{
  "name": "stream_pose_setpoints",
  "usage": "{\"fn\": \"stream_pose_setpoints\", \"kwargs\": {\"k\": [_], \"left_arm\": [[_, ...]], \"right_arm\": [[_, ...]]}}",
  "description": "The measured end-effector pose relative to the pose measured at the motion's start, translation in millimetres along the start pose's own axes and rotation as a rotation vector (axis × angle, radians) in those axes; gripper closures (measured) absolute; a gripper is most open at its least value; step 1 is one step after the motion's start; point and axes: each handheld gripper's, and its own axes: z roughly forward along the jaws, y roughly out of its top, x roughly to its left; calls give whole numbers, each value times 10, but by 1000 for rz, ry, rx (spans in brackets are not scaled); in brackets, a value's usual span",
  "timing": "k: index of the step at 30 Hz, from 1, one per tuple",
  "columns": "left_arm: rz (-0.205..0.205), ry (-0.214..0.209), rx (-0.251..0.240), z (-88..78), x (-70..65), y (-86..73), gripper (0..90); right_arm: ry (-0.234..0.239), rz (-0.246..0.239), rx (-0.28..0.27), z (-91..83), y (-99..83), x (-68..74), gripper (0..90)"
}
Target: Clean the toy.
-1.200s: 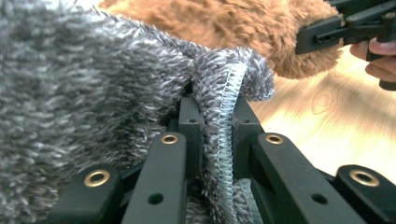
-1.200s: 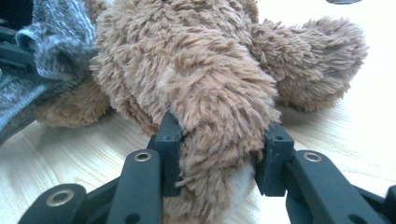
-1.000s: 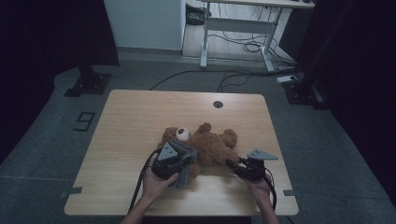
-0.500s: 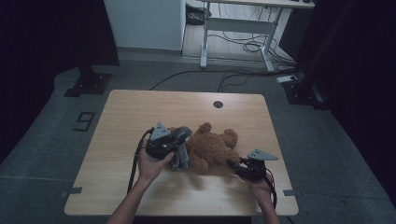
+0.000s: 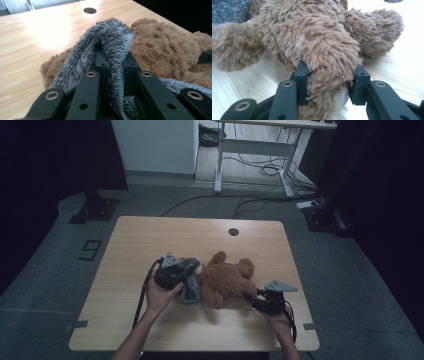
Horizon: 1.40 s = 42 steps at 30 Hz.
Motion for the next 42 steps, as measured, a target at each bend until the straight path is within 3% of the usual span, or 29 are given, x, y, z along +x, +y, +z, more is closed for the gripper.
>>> {"fn": "stream_pose_setpoints", "kwargs": {"k": [8,14,20,23,28,34,38,42], "left_arm": [[0,-16,8,-3,-43,-152,787],[14,-25,14,1,-109,-260,788],[1,-43,9,-1,-107,-308,789],[-1,-45,9,-1,-103,-308,789],[3,-43,4,-13,-125,-323,788],[22,-51,-4,-83,-225,-304,788],[61,-68,-25,-111,-379,-169,790],[120,-101,-40,-31,-634,51,790]], "right_arm": [[-1,55,-34,-30,58,50,407],[-18,33,-77,-60,132,179,312],[-29,38,-57,35,174,250,278],[-38,63,-41,105,176,235,363],[15,75,4,180,131,188,531],[57,68,60,191,47,155,584],[61,62,67,192,20,148,597],[58,24,78,199,13,173,615]]}}
